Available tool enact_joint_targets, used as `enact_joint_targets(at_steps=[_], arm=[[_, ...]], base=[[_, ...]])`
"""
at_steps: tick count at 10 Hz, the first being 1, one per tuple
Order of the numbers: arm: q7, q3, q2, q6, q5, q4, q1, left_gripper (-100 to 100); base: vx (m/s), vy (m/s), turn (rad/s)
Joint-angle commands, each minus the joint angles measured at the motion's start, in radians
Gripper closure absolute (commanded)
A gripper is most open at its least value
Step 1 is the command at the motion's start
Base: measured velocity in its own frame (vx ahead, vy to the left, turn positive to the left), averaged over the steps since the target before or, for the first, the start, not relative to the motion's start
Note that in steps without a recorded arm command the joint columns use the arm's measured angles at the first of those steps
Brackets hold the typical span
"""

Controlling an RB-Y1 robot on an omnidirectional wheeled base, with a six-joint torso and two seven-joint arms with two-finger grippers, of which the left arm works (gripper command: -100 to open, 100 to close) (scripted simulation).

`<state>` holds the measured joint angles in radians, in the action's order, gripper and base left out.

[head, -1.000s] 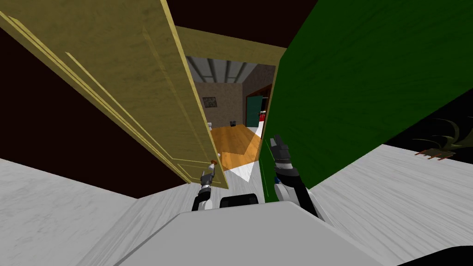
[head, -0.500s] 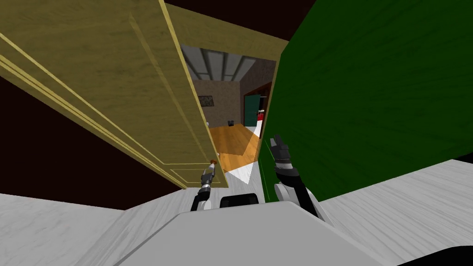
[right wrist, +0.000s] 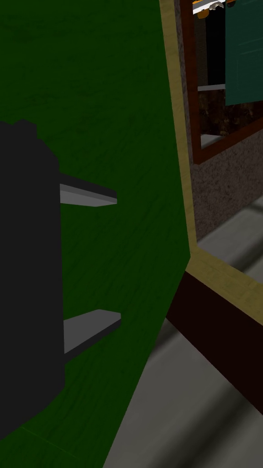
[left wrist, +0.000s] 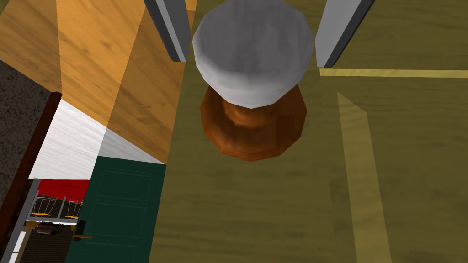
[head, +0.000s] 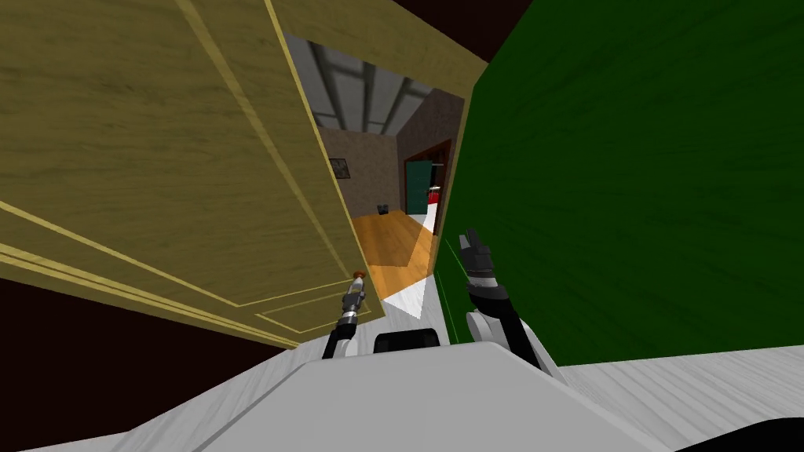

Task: Pull the door open

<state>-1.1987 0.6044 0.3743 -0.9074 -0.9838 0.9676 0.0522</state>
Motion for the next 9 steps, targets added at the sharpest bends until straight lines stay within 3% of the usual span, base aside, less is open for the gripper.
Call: enact_joint_targets(at_steps=[1,3,7,9], arm=[[-0.018,0.004,0.013,-0.01,-0.002,-0.009,0.004,100],[-0.031,0.006,0.022,-0.017,-0.003,-0.015,0.007,100],[-0.094,0.018,0.066,-0.05,-0.008,-0.045,0.02,100],[-0.138,0.027,0.097,-0.073,-0.012,-0.066,0.03,100]], base=[[-0.092,0.057,-0.152],[-0.188,0.033,-0.148],[-0.185,-0.003,-0.193],[-0.133,-0.016,-0.194]])
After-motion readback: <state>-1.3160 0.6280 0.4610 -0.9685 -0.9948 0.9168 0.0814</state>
